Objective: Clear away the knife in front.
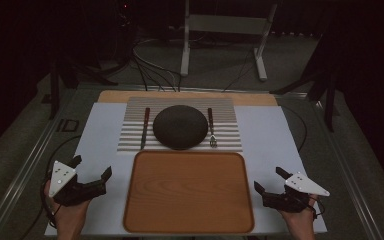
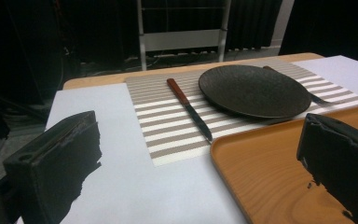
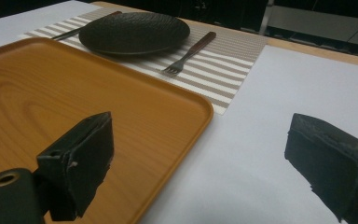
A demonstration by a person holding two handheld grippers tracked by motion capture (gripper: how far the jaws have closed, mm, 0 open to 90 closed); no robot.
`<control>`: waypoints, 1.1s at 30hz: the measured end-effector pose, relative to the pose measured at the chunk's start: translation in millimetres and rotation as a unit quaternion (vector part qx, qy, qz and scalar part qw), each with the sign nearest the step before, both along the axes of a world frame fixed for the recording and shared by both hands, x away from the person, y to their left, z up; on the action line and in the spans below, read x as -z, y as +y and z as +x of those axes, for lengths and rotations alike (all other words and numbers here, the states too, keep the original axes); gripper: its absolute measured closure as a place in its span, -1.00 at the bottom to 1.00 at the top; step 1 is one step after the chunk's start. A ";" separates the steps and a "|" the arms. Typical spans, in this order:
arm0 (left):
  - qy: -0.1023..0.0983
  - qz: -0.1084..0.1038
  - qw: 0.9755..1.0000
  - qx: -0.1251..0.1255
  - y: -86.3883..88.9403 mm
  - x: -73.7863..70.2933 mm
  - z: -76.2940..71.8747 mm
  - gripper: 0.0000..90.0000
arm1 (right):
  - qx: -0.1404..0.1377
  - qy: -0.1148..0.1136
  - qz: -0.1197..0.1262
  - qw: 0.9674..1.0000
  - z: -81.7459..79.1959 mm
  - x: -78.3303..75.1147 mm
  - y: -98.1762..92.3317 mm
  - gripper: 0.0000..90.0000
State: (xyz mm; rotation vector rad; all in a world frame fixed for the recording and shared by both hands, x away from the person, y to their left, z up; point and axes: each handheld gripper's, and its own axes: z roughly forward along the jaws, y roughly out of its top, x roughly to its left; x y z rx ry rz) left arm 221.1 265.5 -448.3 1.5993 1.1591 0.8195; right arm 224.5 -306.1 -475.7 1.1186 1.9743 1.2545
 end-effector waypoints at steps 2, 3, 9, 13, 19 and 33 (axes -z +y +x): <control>0.001 0.000 1.000 -0.002 -0.2 0.3 0.3 -1.00 | 0.001 -0.001 0.002 1.000 -0.3 -0.2 -0.2 -0.83; 0.002 0.002 1.000 -0.001 -0.9 0.7 0.9 -1.00 | 0.000 -0.003 0.004 1.000 -0.7 -0.1 -0.5 -0.83; 0.004 0.010 1.000 0.001 -3.3 0.6 1.1 -1.00 | -0.003 -0.007 0.001 1.000 0.9 0.3 -0.7 -0.83; 0.005 0.007 1.000 0.001 -3.8 -0.5 1.6 -1.00 | -0.002 -0.010 0.003 1.000 0.9 0.4 -1.4 -0.83; 0.013 0.009 1.000 0.006 -8.8 -6.5 7.9 -1.00 | 0.004 -0.016 0.012 1.000 0.5 -0.5 -4.7 -0.83; 0.026 0.018 0.999 0.023 -22.3 -16.8 32.4 -1.00 | 0.007 -0.020 0.015 1.000 0.3 -0.8 -5.6 -0.83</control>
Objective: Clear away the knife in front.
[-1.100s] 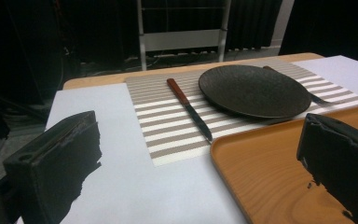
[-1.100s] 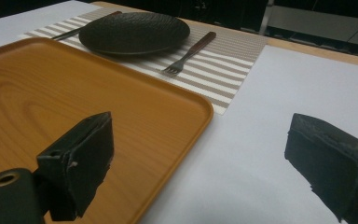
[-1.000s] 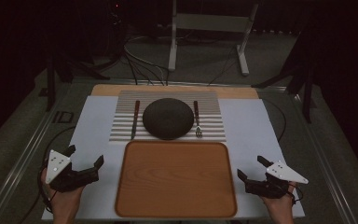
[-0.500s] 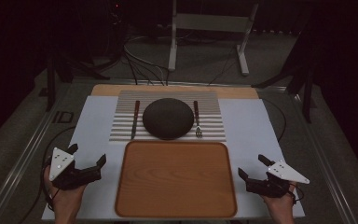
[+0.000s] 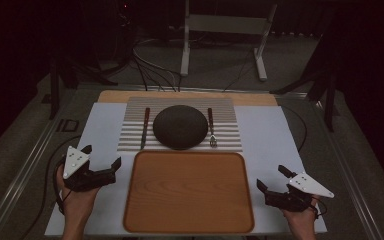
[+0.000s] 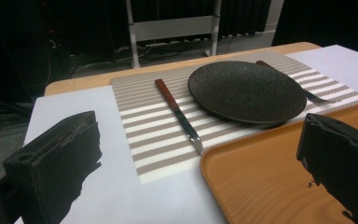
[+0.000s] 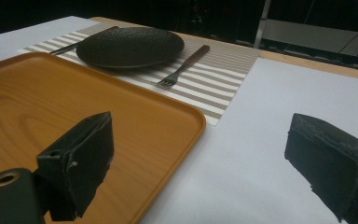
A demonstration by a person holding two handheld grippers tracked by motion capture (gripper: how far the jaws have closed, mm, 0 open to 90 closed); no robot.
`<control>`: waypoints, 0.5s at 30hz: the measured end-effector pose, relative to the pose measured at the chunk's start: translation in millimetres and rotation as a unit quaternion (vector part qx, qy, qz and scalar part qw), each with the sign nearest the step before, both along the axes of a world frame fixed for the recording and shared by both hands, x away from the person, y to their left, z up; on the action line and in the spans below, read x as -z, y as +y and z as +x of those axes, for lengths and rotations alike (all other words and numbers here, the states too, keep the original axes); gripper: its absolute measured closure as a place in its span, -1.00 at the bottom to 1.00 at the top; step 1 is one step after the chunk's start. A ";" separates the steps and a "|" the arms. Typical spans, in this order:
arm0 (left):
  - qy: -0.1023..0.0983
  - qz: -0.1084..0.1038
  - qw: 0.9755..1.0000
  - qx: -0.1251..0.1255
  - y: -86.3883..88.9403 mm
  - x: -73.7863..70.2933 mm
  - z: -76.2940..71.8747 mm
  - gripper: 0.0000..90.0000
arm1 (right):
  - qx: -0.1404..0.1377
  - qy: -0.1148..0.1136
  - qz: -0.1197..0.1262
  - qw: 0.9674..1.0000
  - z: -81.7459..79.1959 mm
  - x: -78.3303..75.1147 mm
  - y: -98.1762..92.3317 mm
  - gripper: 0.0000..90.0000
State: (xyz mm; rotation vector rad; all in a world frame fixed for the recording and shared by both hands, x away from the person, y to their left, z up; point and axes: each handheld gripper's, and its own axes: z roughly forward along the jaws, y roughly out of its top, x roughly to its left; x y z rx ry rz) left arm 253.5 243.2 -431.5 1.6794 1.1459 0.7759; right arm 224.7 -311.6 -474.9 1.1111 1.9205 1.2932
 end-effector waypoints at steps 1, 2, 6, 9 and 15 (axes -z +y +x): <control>0.000 -0.001 1.000 0.001 -1.2 -0.7 2.3 -1.00 | 0.001 0.000 0.000 1.000 0.1 0.1 0.1 -0.83; 0.000 -0.001 1.000 0.001 -1.2 -0.7 2.3 -1.00 | 0.001 0.000 0.000 1.000 0.2 0.3 0.1 -0.83; -0.001 -0.002 1.000 0.006 -7.2 -6.4 14.1 -1.00 | -0.001 0.001 -0.001 1.000 0.2 0.5 0.6 -0.83; -0.001 -0.001 1.000 0.007 -10.1 -8.5 19.3 -1.00 | -0.002 0.001 -0.003 1.000 0.2 0.7 0.7 -0.83; 0.005 0.007 1.000 0.011 -18.2 -12.6 35.7 -1.00 | -0.001 0.002 -0.002 1.000 0.6 0.9 0.8 -0.83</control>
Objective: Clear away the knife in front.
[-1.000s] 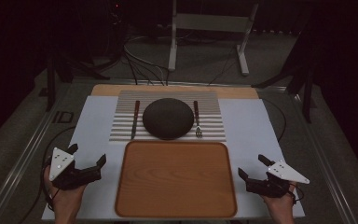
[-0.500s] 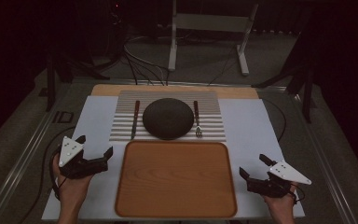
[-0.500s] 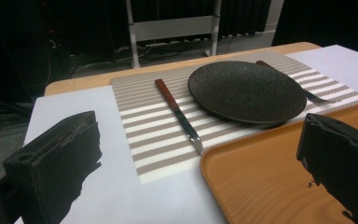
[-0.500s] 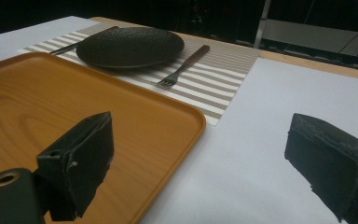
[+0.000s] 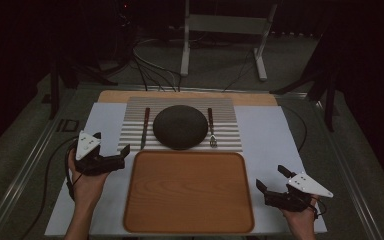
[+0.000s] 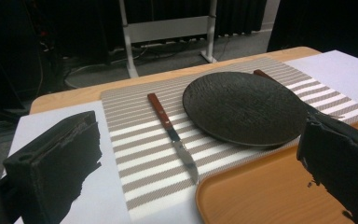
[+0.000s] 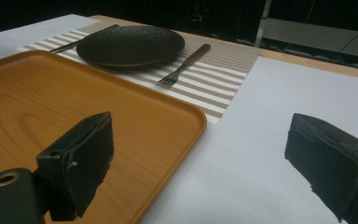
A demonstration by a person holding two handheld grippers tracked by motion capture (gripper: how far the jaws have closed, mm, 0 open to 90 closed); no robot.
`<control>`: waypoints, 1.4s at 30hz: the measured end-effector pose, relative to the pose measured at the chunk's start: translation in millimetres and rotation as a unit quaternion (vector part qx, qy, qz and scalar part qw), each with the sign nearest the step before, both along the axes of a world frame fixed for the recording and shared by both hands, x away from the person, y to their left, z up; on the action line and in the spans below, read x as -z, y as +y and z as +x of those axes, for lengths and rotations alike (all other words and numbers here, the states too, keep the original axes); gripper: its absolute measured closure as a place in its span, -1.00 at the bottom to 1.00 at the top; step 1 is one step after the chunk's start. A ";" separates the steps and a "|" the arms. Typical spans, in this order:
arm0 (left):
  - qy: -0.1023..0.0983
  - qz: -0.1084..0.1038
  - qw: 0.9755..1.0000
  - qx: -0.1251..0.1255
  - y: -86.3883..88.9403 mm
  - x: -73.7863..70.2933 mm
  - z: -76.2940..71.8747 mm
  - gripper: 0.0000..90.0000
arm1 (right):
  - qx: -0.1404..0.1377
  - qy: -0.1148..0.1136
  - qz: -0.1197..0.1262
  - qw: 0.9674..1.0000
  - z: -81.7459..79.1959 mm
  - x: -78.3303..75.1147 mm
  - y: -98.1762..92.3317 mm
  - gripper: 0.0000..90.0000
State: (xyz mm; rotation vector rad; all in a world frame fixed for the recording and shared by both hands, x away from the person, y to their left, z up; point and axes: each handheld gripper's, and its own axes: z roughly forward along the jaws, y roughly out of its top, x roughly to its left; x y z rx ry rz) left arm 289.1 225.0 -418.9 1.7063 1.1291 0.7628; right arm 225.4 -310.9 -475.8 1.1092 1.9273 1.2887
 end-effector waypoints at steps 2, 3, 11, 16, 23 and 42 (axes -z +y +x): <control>0.002 0.000 1.000 -0.001 -2.1 -1.3 5.5 -1.00 | 0.000 0.000 0.000 1.000 0.2 0.1 0.1 -0.83; 0.002 0.000 1.000 -0.001 -3.0 -1.8 8.0 -1.00 | 0.000 0.000 0.000 1.000 0.2 0.0 0.1 -0.83; 0.008 -0.002 1.000 -0.004 -7.6 -4.3 26.7 -1.00 | 0.000 0.000 0.001 1.000 0.5 0.0 -0.1 -0.83; 0.014 -0.005 1.000 -0.004 -9.6 -4.0 37.4 -1.00 | 0.000 -0.001 0.001 1.000 0.3 -0.1 -0.1 -0.83; 0.019 -0.005 1.000 -0.005 -10.9 -5.2 50.1 -1.00 | 0.000 -0.002 0.001 1.000 0.3 -0.2 -0.4 -0.83; 0.030 0.009 0.999 -0.008 -18.8 -4.6 82.6 -1.00 | 0.005 -0.001 0.003 1.000 0.2 0.0 -1.2 -0.83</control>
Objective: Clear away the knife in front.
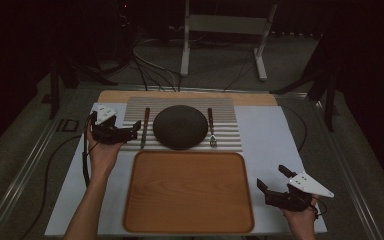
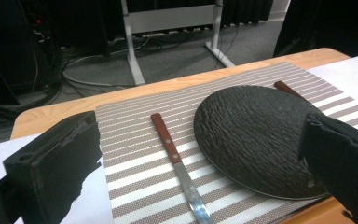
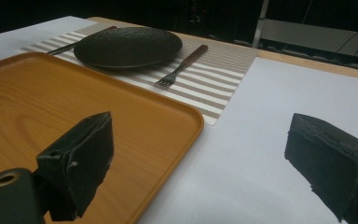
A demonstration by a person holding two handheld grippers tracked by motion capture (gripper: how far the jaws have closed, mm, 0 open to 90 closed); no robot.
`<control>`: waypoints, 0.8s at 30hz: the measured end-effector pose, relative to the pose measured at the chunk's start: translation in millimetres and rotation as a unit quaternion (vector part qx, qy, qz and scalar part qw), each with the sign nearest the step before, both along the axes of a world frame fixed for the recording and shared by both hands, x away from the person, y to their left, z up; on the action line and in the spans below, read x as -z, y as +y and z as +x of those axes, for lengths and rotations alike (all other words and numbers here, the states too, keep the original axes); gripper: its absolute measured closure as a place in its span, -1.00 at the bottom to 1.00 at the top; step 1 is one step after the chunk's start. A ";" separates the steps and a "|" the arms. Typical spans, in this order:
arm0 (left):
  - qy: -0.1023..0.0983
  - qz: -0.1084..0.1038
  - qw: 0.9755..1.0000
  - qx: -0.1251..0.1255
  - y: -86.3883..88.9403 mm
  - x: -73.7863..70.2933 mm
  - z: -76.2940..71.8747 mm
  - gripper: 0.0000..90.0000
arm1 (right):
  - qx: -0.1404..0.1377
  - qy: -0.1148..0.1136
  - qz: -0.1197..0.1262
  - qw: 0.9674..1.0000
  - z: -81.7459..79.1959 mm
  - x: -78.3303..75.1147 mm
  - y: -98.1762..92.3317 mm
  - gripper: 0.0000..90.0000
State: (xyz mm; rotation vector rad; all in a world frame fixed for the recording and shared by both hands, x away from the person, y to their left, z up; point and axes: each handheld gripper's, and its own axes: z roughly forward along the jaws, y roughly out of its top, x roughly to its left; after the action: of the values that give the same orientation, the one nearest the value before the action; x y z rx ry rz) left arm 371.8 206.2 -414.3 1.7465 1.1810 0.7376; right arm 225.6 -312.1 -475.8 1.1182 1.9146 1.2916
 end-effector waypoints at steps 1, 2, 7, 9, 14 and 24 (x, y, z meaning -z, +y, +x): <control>0.001 0.000 1.000 -0.001 -0.5 0.5 1.6 -1.00 | 0.000 0.000 0.000 1.000 0.1 0.1 0.1 -0.83; 0.004 0.001 1.000 -0.002 -0.7 1.0 3.3 -1.00 | 0.000 0.000 -0.001 1.000 0.1 0.2 0.1 -0.83; 0.011 0.004 1.000 -0.007 -1.2 3.6 11.7 -1.00 | 0.000 0.000 -0.001 1.000 0.4 0.3 -0.1 -0.83; 0.015 0.004 1.000 -0.009 -0.9 4.6 15.4 -1.00 | -0.001 0.001 -0.001 1.000 0.6 0.5 0.0 -0.83; 0.024 0.006 1.000 -0.013 -2.1 8.0 25.1 -1.00 | -0.001 0.000 -0.001 1.000 0.5 0.5 -0.1 -0.83; 0.036 0.008 0.999 -0.014 -9.4 15.8 41.0 -1.00 | -0.001 0.001 -0.001 1.000 1.0 0.7 -0.4 -0.83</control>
State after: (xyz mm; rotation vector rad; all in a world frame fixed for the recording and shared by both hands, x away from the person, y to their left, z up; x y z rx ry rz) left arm 412.8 196.8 -430.1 1.7864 1.2535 0.7082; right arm 226.5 -312.5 -476.5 1.1168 1.9181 1.2906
